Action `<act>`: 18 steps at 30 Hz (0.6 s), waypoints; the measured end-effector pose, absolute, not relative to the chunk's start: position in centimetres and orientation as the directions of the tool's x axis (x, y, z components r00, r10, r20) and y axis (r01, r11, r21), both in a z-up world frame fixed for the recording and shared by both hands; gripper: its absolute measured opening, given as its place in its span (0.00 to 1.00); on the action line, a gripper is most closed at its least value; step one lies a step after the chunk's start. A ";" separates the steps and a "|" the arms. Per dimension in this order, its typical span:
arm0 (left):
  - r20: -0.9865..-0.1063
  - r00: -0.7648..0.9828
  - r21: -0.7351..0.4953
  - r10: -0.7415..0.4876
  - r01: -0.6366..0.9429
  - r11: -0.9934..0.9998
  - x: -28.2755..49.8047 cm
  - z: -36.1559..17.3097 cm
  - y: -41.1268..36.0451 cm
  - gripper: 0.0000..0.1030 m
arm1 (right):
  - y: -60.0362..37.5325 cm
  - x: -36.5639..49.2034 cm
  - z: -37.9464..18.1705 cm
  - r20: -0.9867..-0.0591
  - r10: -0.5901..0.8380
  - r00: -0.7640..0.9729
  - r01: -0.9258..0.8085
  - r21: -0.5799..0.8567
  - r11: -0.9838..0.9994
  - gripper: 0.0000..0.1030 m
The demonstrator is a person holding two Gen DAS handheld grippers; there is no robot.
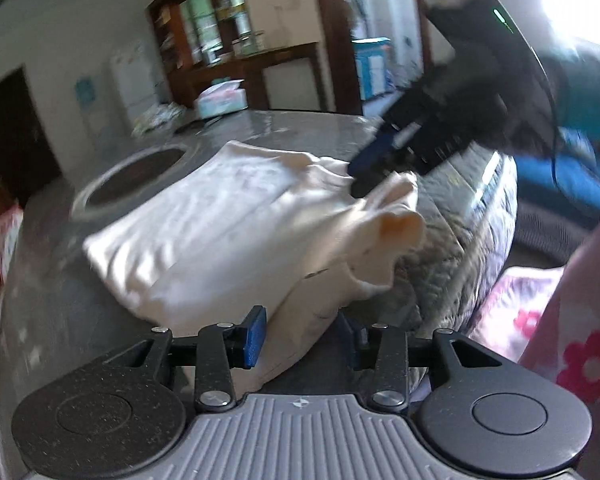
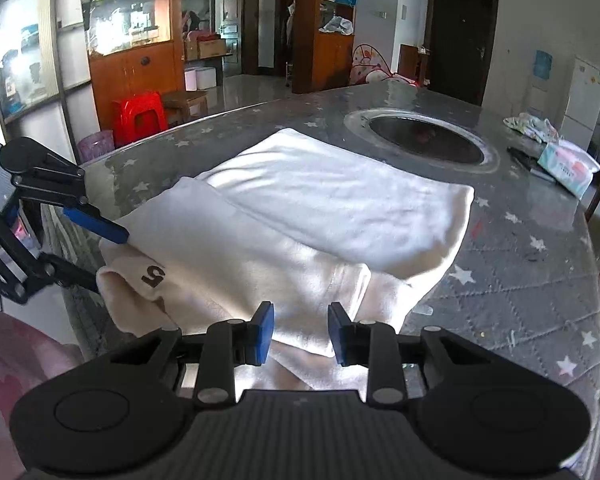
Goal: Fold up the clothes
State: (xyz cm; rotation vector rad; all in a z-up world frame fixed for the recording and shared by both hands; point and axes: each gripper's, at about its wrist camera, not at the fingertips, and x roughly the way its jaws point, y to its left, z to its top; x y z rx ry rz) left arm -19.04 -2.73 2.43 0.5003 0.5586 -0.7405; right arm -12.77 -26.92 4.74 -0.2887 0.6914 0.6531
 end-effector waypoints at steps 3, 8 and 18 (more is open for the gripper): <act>-0.618 0.617 0.265 -0.488 0.747 0.609 -19.3 1.9 -3.6 0.40 | -27.1 -13.4 5.2 -0.671 0.448 0.591 -0.647 -0.062 0.760 0.29; -0.582 0.637 0.297 -0.506 0.745 0.597 -19.4 2.2 -4.3 0.10 | -27.1 -14.8 5.6 -0.678 0.425 0.600 -0.664 -0.125 0.738 0.38; -0.537 0.648 0.133 -0.540 0.697 0.705 -14.7 5.0 -2.5 0.09 | -25.6 -17.8 5.0 -0.660 0.442 0.608 -0.753 -0.300 0.586 0.55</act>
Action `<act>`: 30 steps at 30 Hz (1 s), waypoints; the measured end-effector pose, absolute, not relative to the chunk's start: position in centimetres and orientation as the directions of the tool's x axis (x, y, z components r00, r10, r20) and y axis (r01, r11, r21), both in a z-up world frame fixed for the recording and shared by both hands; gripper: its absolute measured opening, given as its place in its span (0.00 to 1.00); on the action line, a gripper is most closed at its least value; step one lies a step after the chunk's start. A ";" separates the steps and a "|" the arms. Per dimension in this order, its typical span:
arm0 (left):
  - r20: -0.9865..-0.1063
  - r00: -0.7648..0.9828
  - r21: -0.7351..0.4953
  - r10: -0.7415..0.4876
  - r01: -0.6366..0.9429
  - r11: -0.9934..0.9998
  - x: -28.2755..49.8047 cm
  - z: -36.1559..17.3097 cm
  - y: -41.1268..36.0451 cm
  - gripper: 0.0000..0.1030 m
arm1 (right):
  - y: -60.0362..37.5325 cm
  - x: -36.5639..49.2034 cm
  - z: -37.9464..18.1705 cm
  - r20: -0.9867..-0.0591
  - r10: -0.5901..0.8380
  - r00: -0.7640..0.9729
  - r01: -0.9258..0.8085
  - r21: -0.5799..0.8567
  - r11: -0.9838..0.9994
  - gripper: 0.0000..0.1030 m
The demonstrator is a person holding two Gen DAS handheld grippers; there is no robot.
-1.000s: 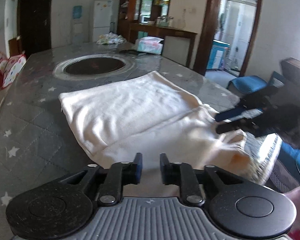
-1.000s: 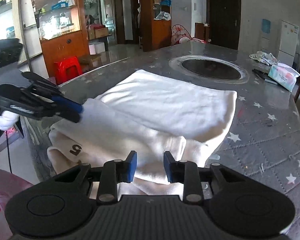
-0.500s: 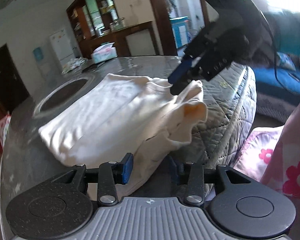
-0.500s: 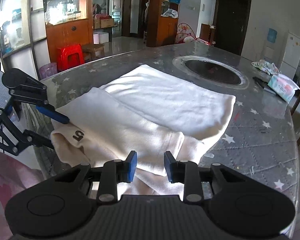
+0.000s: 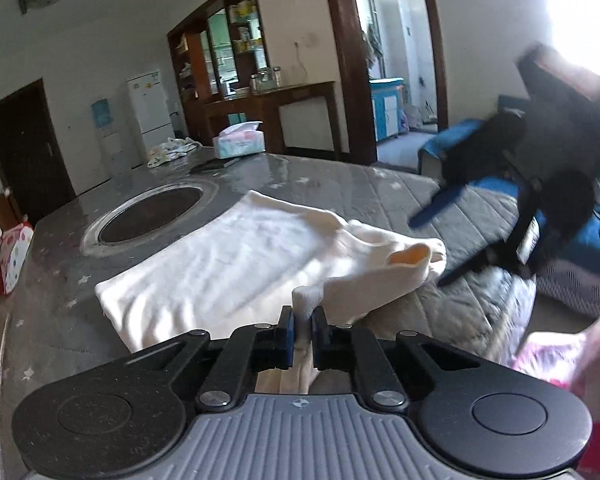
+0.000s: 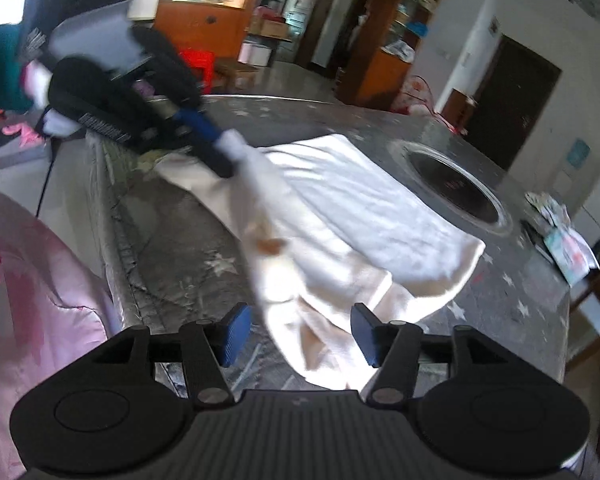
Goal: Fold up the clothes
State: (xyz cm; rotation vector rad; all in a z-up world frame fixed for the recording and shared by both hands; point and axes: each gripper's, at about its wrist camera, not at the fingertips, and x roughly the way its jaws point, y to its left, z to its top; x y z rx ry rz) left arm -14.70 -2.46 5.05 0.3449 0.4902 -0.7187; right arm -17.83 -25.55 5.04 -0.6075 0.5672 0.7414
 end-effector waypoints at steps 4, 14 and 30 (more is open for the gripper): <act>-0.551 0.629 0.067 -0.548 0.688 0.723 -13.0 5.1 -2.1 0.09 | -24.5 -16.9 4.0 -0.643 0.458 0.614 -0.756 -0.312 0.575 0.53; -0.579 0.642 0.120 -0.502 0.677 0.726 -14.7 3.7 -1.7 0.27 | -24.8 -13.3 4.2 -0.681 0.489 0.545 -0.764 -0.164 0.624 0.18; -0.590 0.669 0.197 -0.452 0.662 0.723 -17.0 1.9 -0.3 0.06 | -24.7 -14.6 4.6 -0.661 0.480 0.576 -0.740 -0.175 0.649 0.09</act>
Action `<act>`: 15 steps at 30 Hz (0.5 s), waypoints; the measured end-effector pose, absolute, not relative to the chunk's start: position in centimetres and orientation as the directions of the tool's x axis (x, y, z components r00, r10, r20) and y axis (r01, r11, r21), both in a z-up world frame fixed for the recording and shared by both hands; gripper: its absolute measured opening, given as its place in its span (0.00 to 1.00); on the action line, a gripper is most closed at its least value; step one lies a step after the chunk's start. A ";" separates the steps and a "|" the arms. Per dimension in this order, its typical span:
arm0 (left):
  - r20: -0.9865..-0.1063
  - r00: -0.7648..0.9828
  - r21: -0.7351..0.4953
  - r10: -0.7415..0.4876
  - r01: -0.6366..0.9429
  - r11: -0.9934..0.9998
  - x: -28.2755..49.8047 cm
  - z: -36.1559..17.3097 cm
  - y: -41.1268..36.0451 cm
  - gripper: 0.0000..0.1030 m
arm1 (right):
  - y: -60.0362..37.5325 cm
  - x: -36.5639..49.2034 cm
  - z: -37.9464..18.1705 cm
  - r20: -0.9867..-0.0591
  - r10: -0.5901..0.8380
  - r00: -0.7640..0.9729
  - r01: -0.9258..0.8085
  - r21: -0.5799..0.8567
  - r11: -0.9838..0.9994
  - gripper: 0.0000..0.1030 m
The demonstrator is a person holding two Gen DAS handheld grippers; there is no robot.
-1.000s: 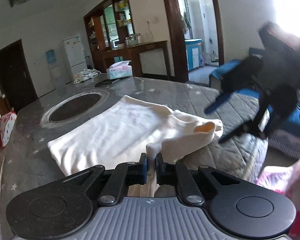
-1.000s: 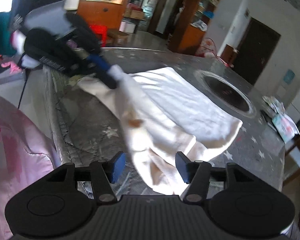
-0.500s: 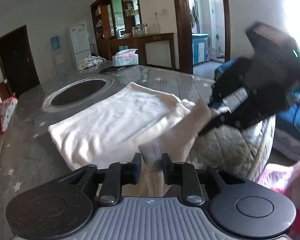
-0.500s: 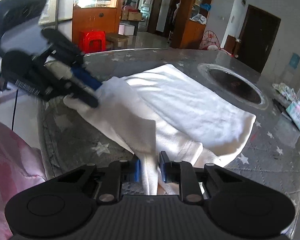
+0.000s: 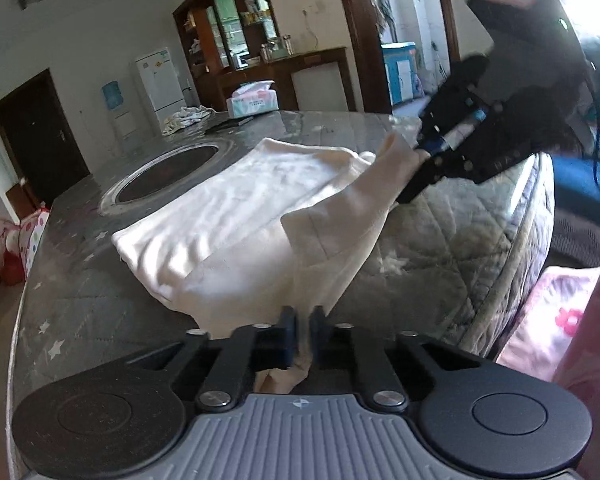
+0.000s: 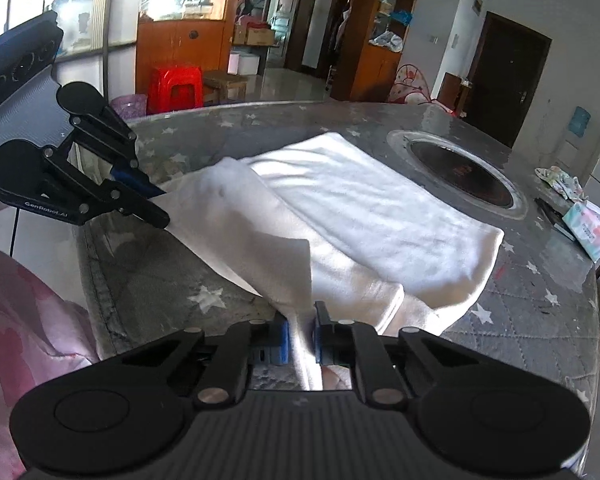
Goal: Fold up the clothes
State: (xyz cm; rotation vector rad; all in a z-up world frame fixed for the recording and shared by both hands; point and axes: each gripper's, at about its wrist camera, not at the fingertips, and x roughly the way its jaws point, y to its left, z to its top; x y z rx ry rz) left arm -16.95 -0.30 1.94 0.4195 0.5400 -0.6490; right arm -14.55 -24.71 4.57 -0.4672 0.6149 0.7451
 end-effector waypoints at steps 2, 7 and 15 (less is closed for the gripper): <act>-0.578 0.671 0.174 -0.464 0.657 0.733 -17.3 2.7 0.1 0.05 | -24.8 -15.2 5.1 -0.653 0.488 0.579 -0.742 -0.175 0.647 0.09; -0.561 0.651 0.118 -0.510 0.674 0.730 -20.0 5.0 1.7 0.05 | -25.2 -18.1 7.4 -0.641 0.524 0.561 -0.766 -0.161 0.623 0.08; -0.519 0.672 0.094 -0.528 0.659 0.746 -21.4 8.2 2.7 0.05 | -25.2 -21.2 11.1 -0.643 0.551 0.532 -0.779 -0.116 0.616 0.06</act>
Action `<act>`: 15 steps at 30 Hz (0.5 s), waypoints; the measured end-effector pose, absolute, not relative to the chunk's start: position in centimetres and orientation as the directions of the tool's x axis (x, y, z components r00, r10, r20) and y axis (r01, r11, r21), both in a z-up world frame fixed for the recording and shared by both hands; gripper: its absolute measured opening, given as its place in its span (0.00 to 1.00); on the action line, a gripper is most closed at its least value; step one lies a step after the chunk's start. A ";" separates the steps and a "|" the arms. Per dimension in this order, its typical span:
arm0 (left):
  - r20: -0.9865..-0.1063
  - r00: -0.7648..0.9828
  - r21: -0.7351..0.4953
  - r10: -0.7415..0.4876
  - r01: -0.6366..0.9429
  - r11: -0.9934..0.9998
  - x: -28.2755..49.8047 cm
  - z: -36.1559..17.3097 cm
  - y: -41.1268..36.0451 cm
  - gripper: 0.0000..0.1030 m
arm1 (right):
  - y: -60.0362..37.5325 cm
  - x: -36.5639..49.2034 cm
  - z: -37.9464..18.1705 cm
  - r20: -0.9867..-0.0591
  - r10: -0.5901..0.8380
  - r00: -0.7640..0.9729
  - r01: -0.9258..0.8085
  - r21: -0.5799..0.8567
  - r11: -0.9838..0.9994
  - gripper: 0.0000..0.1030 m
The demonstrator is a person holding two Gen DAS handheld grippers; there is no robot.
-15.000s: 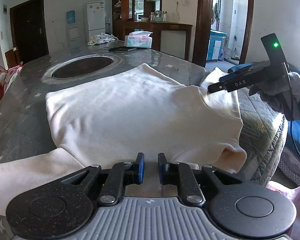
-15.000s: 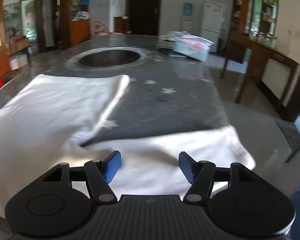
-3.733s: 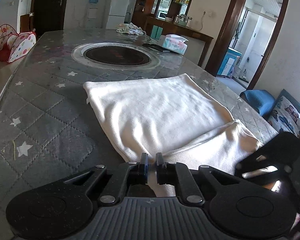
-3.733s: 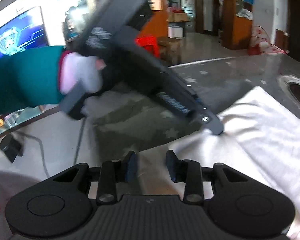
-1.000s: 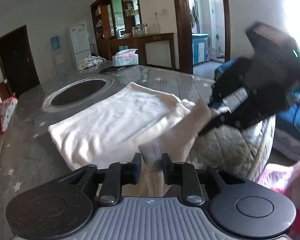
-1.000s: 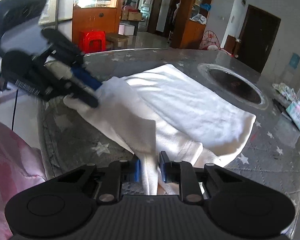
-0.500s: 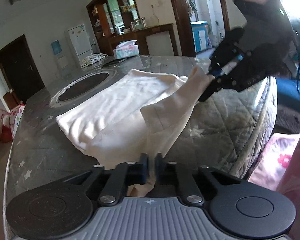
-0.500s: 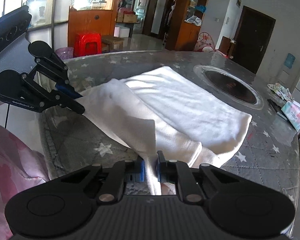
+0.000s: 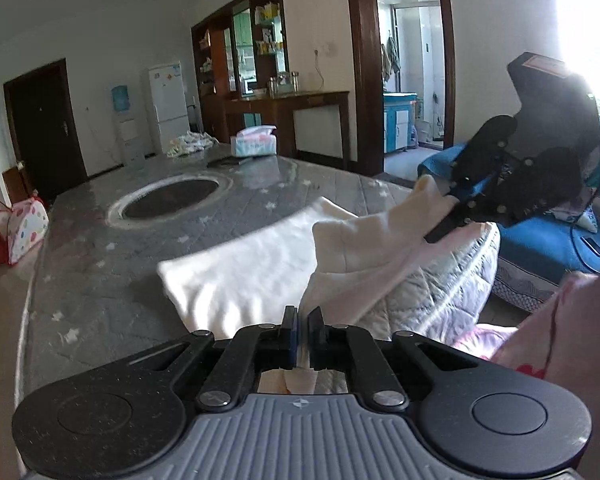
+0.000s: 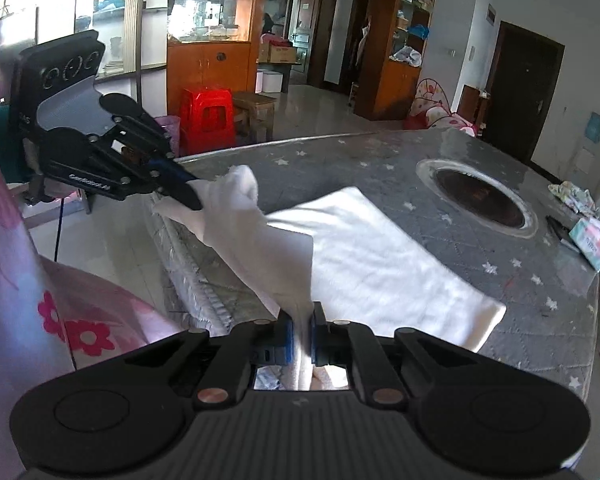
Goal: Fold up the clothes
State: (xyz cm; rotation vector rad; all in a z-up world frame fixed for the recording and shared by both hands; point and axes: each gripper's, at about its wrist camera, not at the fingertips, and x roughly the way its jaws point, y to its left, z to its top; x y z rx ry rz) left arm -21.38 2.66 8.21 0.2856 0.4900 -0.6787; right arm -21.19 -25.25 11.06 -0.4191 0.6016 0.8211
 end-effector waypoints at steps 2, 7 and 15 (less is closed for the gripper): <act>-0.517 0.680 0.099 -0.520 0.651 0.752 -19.9 8.8 2.4 0.05 | -25.3 -20.2 11.7 -0.635 0.551 0.541 -0.769 -0.107 0.631 0.05; -0.506 0.690 0.109 -0.518 0.647 0.755 -15.2 10.0 1.8 0.05 | -25.6 -16.2 13.0 -0.618 0.535 0.576 -0.735 -0.106 0.669 0.05; -0.561 0.674 0.100 -0.480 0.631 0.769 -6.1 8.8 -0.1 0.05 | -25.8 -7.4 11.7 -0.640 0.475 0.604 -0.684 -0.111 0.721 0.05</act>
